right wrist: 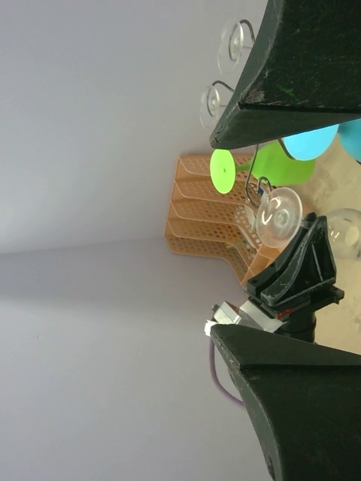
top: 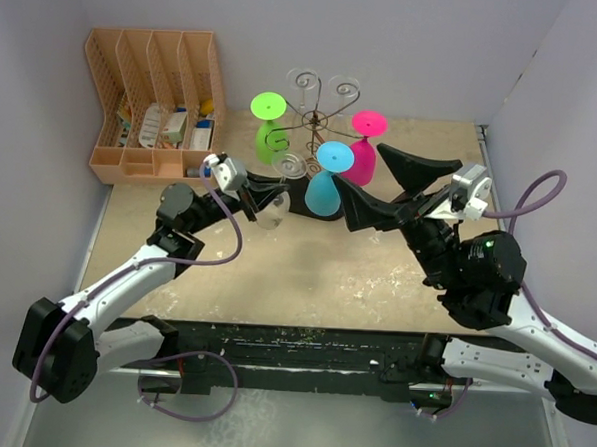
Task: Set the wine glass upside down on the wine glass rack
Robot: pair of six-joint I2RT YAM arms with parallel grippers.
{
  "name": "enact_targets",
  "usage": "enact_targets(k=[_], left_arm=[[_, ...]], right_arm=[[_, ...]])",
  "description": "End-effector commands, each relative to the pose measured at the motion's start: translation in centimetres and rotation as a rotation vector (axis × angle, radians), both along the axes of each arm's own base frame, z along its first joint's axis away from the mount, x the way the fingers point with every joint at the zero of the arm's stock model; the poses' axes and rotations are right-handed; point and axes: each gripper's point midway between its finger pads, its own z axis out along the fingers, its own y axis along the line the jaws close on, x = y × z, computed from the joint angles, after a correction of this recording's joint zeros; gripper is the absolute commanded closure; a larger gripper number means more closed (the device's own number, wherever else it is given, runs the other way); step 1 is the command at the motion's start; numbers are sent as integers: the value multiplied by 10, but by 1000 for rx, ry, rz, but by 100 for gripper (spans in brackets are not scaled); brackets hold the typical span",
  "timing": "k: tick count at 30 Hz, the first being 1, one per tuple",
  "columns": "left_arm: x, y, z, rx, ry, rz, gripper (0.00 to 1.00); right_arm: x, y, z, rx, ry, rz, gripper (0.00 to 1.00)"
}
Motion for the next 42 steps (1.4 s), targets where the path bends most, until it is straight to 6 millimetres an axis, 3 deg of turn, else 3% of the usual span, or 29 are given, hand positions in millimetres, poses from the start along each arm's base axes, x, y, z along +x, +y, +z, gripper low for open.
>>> enact_targets(k=[1, 7, 14, 20, 42], left_arm=[[9, -7, 41, -51, -175, 19, 100], [21, -22, 41, -38, -183, 6, 100], [51, -15, 48, -65, -205, 143, 100], [63, -13, 44, -42, -242, 191, 100], [91, -3, 48, -58, -316, 328, 100]], right_arm=[[5, -11, 22, 20, -37, -70, 0], [5, -18, 28, 61, -59, -95, 0], [3, -36, 30, 103, -76, -131, 0], [0, -50, 32, 131, -93, -163, 0], [3, -45, 29, 75, -93, -168, 0]])
